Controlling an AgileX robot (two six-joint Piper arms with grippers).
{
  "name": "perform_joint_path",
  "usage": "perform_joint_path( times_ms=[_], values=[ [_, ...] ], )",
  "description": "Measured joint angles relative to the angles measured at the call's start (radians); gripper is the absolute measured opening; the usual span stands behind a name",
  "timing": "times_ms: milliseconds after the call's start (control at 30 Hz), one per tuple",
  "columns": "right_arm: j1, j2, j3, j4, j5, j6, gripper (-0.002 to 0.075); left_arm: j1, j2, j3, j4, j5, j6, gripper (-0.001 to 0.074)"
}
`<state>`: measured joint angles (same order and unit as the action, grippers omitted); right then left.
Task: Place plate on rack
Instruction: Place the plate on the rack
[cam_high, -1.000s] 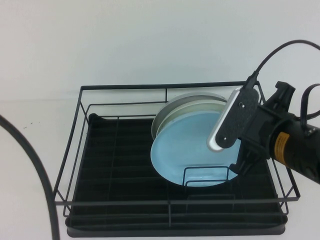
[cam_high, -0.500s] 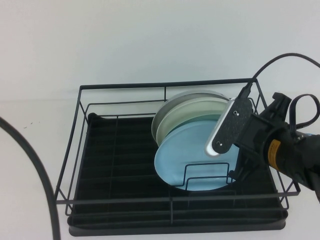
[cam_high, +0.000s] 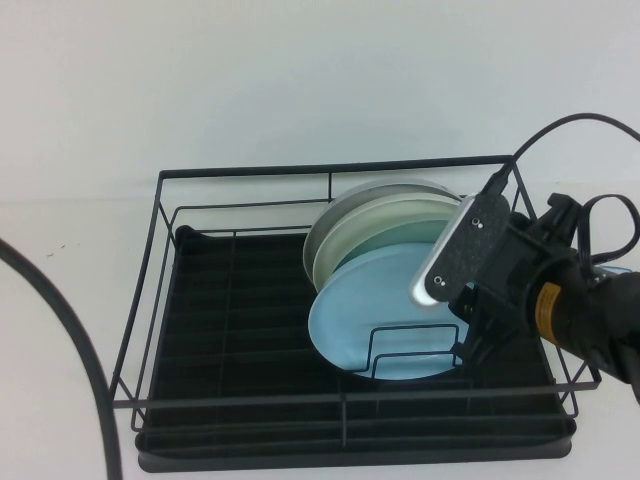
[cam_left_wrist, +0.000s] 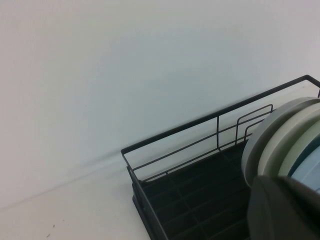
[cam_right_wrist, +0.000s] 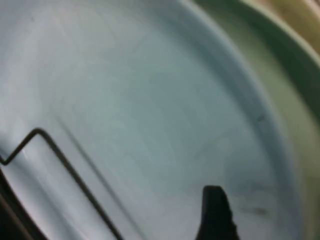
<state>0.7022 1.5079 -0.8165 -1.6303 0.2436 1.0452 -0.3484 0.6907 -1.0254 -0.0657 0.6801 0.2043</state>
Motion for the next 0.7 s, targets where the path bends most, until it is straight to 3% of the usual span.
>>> perform_joint_path(
  times_ms=[467, 700],
  values=[
    [0.0, -0.268, 0.002, -0.002, -0.064, 0.061, 0.0445, 0.0, 0.0, 0.0, 0.001, 0.0, 0.0, 0.0],
    [0.0, -0.283, 0.002, -0.002, -0.083, 0.067, 0.0445, 0.0, 0.0, 0.0, 0.001, 0.002, 0.0, 0.0]
  ],
)
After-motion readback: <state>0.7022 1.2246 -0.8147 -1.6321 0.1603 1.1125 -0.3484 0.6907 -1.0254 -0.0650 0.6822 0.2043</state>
